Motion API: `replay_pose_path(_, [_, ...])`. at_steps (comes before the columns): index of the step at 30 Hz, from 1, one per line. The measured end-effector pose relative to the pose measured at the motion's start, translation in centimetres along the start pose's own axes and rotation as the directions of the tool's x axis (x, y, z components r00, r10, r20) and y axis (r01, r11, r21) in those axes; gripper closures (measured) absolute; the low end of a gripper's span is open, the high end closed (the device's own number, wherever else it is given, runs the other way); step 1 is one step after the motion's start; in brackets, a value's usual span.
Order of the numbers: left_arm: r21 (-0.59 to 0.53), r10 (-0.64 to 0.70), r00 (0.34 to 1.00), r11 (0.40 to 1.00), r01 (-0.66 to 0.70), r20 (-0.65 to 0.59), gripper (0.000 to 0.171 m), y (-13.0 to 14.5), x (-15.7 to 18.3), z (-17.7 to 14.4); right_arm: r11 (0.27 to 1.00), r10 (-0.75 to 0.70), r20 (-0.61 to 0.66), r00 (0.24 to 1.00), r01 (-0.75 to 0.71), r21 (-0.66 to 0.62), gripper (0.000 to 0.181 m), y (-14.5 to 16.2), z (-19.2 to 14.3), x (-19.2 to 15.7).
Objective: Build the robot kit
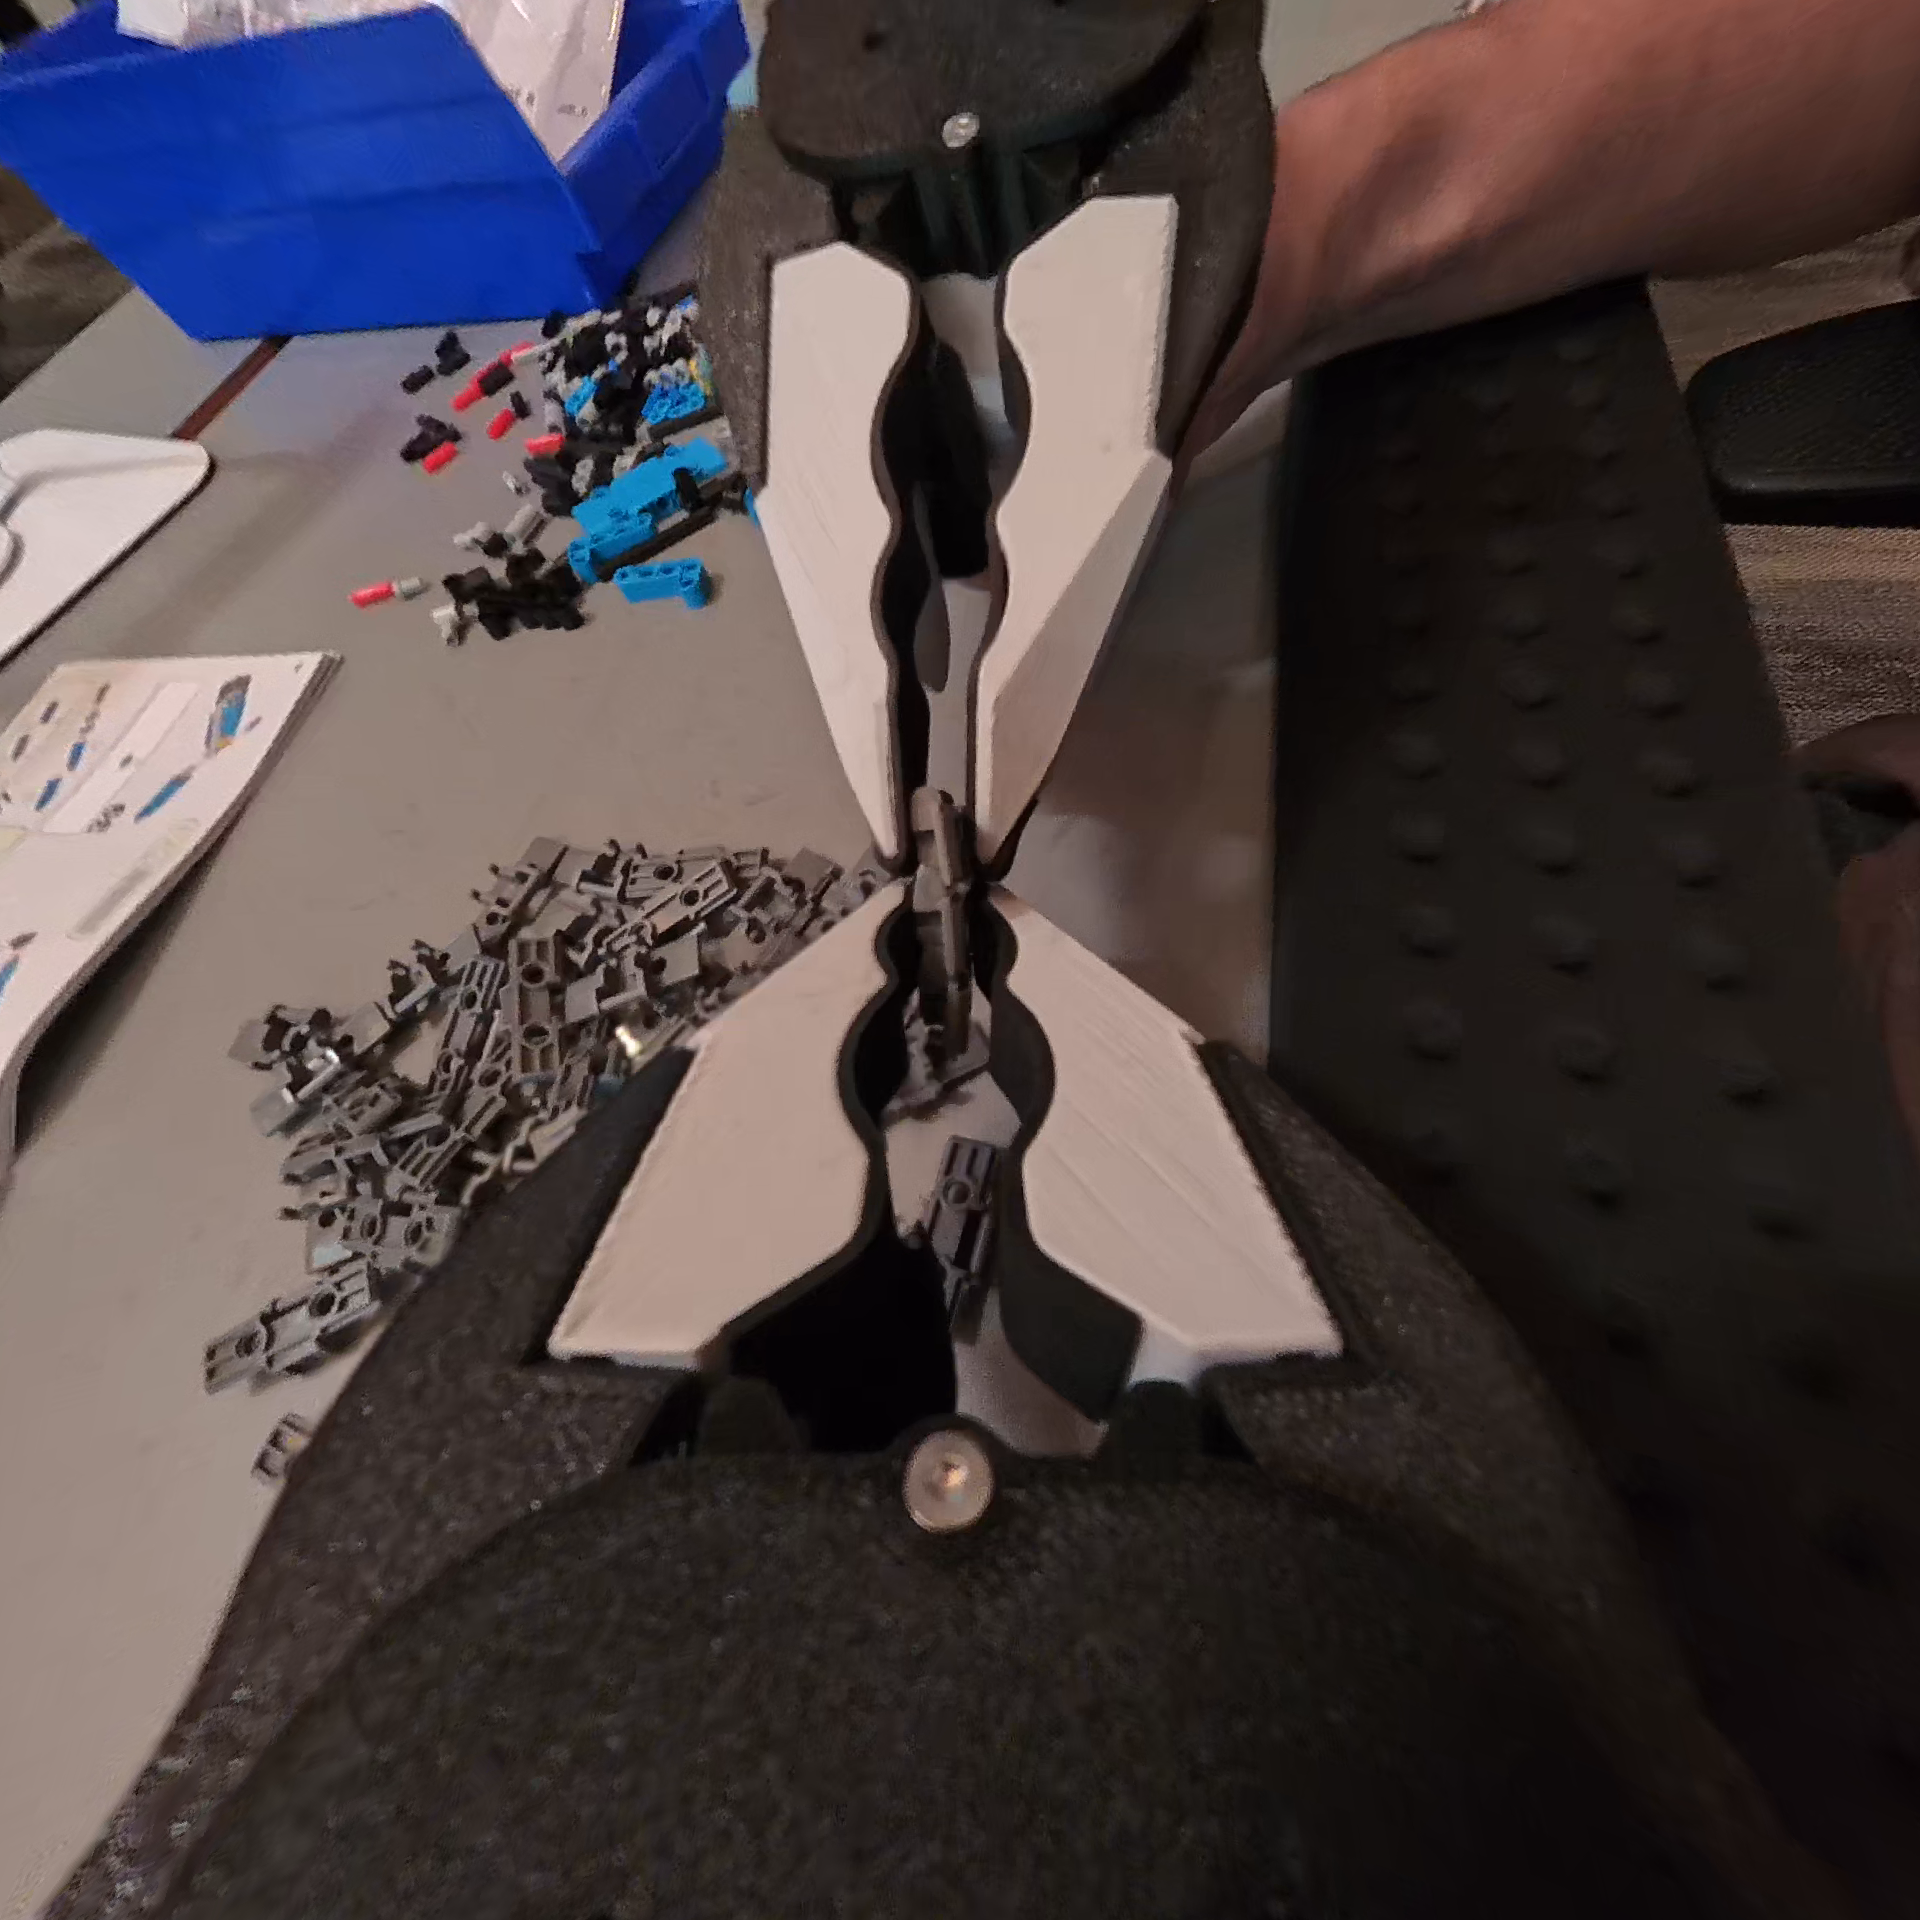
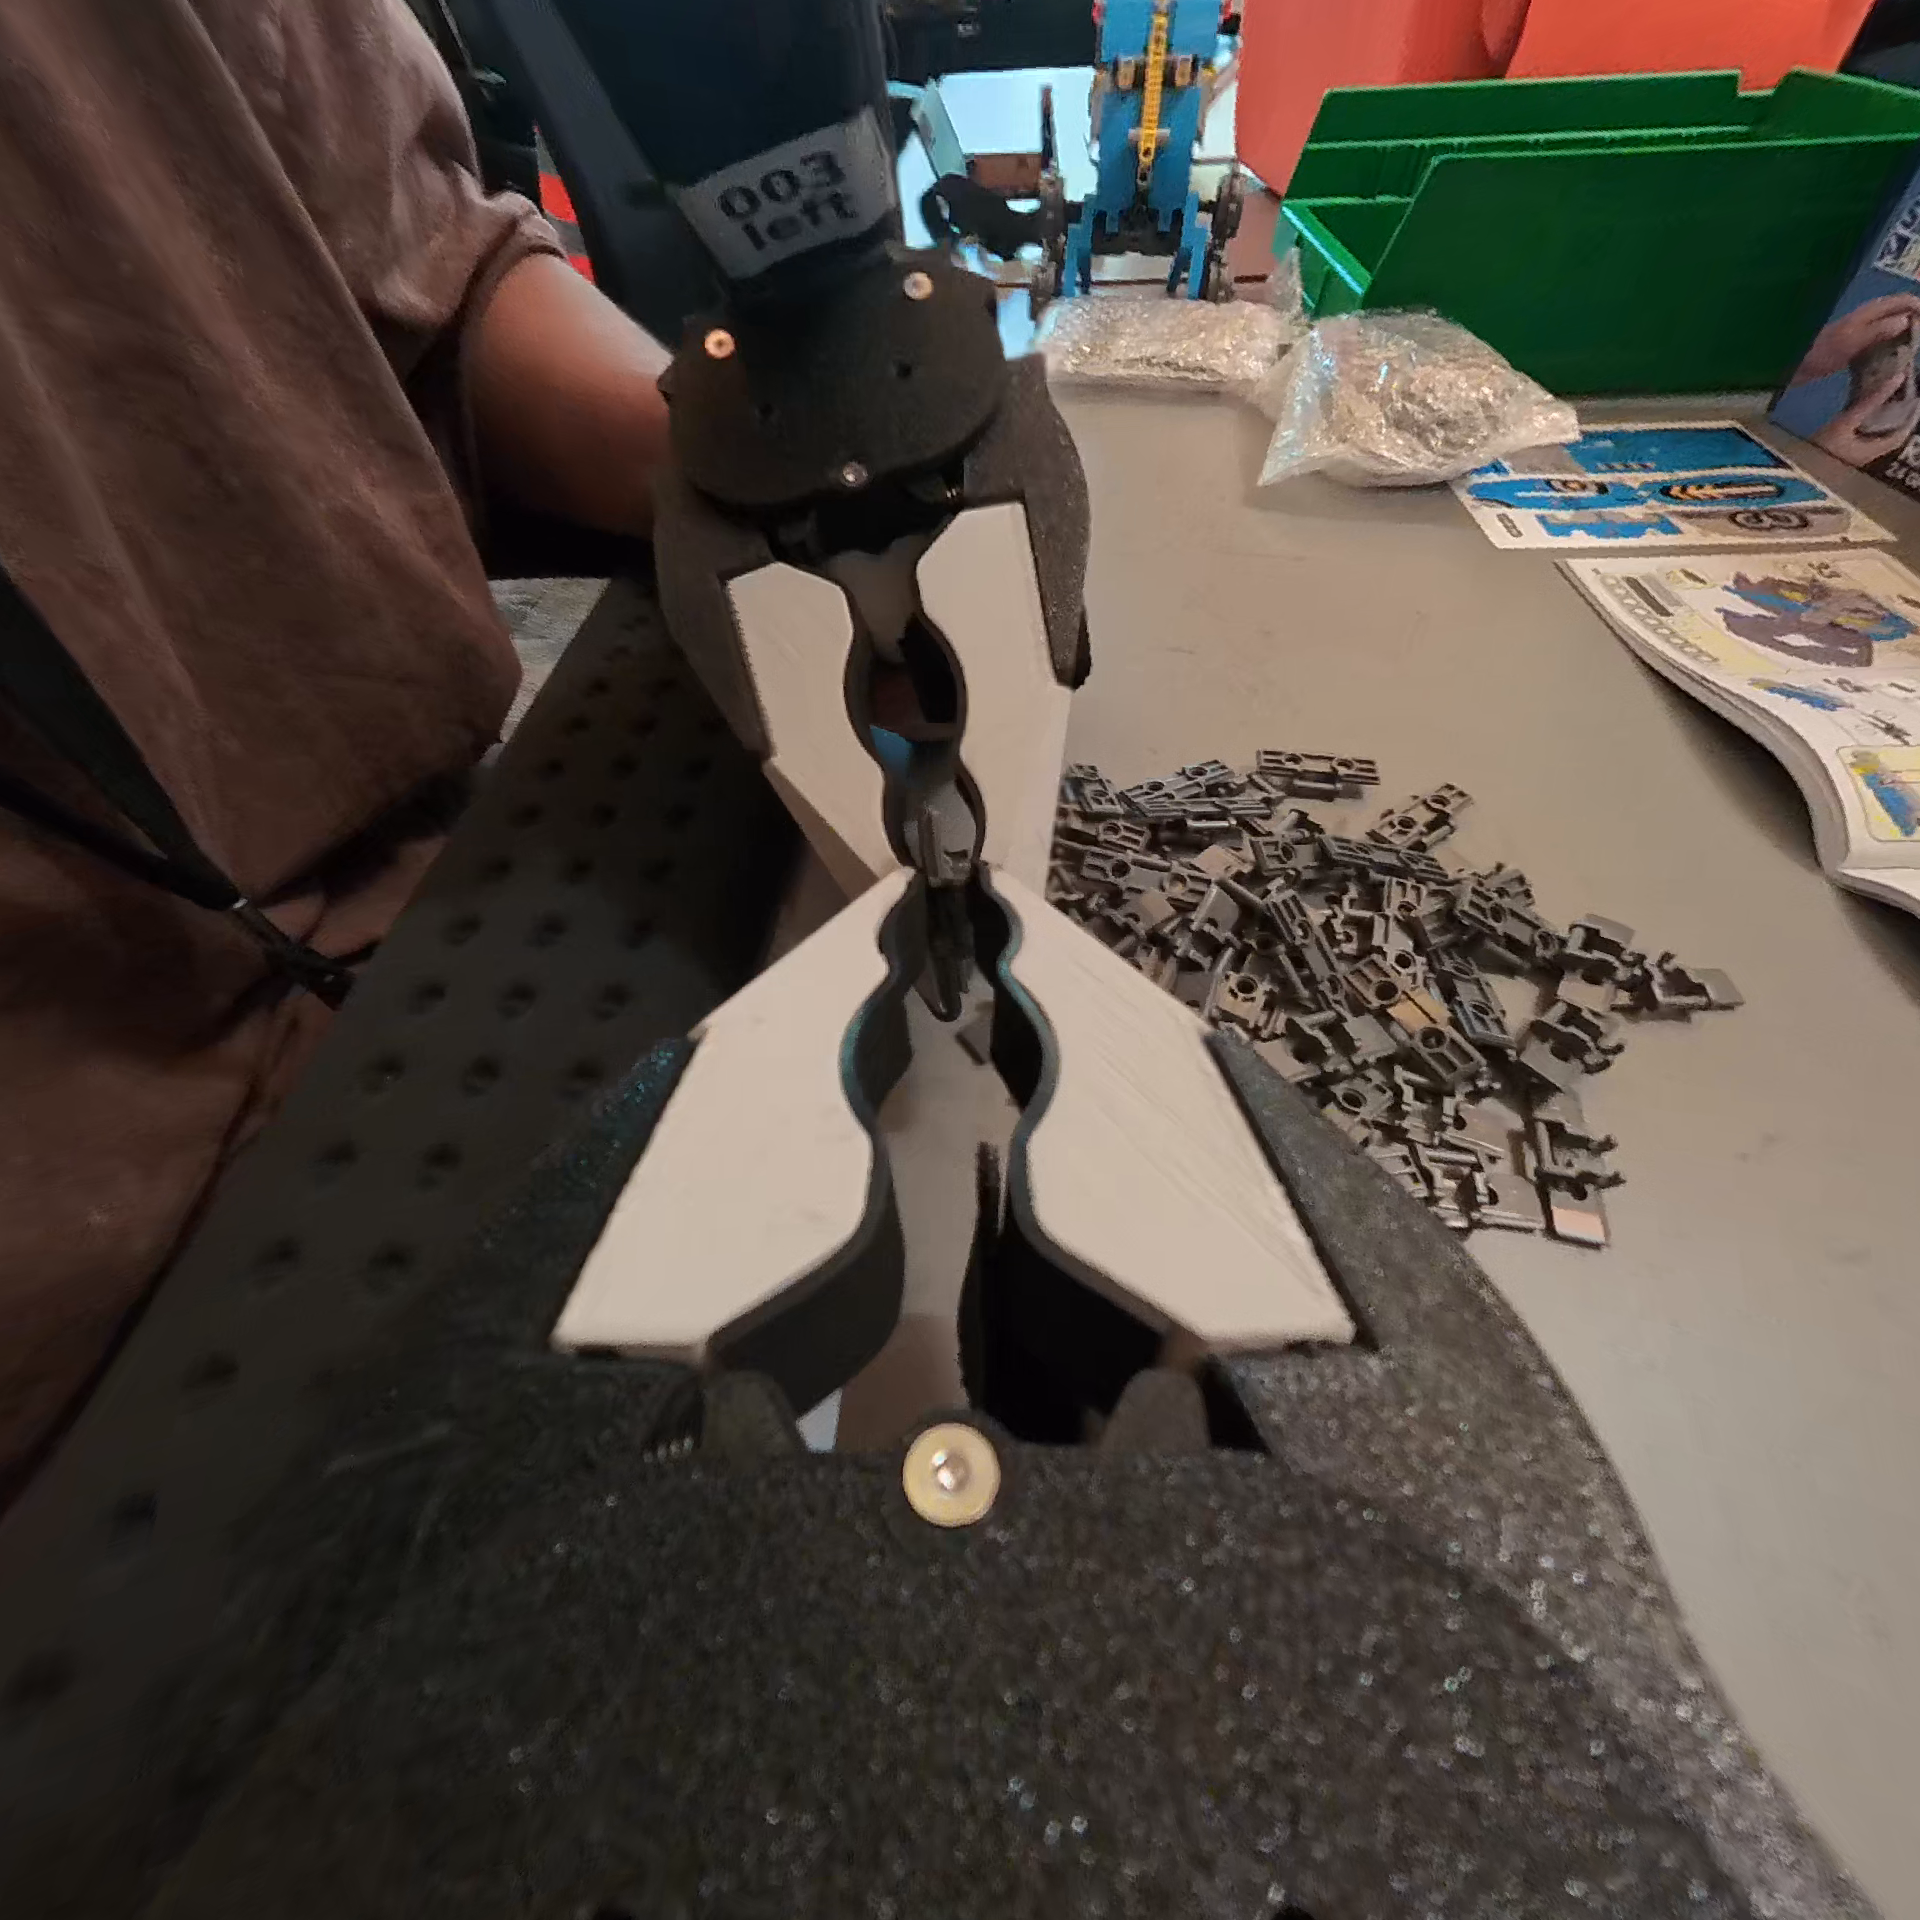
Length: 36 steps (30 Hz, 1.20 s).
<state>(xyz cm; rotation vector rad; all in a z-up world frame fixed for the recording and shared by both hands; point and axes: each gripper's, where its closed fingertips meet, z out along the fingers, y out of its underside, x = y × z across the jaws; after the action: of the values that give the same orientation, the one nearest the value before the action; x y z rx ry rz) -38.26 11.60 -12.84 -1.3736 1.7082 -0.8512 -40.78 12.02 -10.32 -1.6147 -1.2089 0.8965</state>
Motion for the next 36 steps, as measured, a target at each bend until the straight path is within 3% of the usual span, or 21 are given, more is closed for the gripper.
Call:
replay_pose_path(8, [-0.041, 0.040, 0.998, 0.998, -0.039, 0.040, 0.166, 0.6, -0.1, 0.4, 0.999, 0.030, -0.004, 1.000, -0.031, -0.037, 0.173, 0.8, 0.3, 0.2])
replay_pose_path(11, [0.011, -0.139, 0.989, 0.990, 0.140, -0.045, 0.165, -0.1, -0.7, 0.2, 0.991, 0.136, 0.008, 0.991, -0.136, 0.005, 0.173, 0.1, 0.1, 1.0])
replay_pose_path(14, [0.116, -0.376, 0.901, 0.906, 0.407, -0.217, 0.164, -2.1, -1.3, -0.8, 0.956, 0.277, 0.048, 0.960, -0.280, 0.090, 0.166, -1.5, -0.7, 2.1])
replay_pose_path(19, [0.248, -0.464, 0.808, 0.788, 0.564, -0.363, 0.164, -4.6, -2.2, -3.0, 0.878, 0.387, 0.128, 0.913, -0.408, 0.250, 0.162, -3.6, -2.8, 2.6])
replay_pose_path(23, [0.258, -0.455, 0.810, 0.787, 0.560, -0.370, 0.164, -4.9, -1.9, -3.1, 0.820, 0.435, 0.219, 0.873, -0.485, 0.304, 0.162, -5.1, -2.6, 2.0])
replay_pose_path(36, [0.232, -0.435, 0.829, 0.818, 0.527, -0.351, 0.164, -4.6, -1.2, -2.7, 0.828, 0.450, 0.241, 0.860, -0.503, 0.249, 0.172, -4.2, -1.1, 1.2])
